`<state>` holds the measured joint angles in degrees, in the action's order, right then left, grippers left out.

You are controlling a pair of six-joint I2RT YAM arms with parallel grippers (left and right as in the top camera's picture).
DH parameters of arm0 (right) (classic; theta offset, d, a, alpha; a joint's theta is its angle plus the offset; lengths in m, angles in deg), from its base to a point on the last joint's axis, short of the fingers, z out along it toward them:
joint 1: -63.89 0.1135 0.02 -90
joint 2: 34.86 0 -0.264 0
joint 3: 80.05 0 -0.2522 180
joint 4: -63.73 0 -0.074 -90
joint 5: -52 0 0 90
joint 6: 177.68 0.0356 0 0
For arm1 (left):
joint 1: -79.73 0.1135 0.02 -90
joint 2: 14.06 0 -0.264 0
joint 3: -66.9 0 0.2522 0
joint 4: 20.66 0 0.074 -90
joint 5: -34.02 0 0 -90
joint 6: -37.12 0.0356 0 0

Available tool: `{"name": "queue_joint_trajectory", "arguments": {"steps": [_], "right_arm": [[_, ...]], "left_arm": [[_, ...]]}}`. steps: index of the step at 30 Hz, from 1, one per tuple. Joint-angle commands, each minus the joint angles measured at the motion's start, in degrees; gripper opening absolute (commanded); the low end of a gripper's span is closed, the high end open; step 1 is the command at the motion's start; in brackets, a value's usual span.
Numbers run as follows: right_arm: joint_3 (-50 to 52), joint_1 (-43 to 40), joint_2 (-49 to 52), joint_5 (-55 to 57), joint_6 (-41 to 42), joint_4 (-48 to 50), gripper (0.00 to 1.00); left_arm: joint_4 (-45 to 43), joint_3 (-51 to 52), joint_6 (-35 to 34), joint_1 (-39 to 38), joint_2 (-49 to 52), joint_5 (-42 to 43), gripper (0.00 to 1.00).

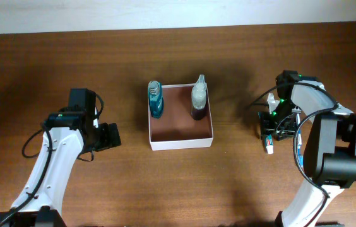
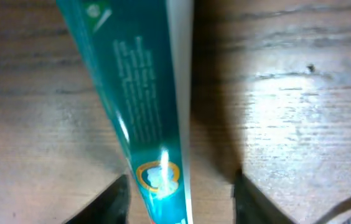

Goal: Pack container
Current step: 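Retract the left arm and grasp the green toothpaste tube with the right gripper, then carry the toothpaste tube into the box and release it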

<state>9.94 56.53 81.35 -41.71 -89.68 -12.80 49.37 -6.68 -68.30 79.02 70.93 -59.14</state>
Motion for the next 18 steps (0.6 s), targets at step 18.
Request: {"name": "queue_joint_trajectory", "arguments": {"steps": [18], "right_arm": [[-0.76,0.26,1.9,-2.62,-0.57,-1.25,0.04]], "left_arm": [[0.61,-1.4,3.85,3.65,0.39,2.49,0.99]]}}
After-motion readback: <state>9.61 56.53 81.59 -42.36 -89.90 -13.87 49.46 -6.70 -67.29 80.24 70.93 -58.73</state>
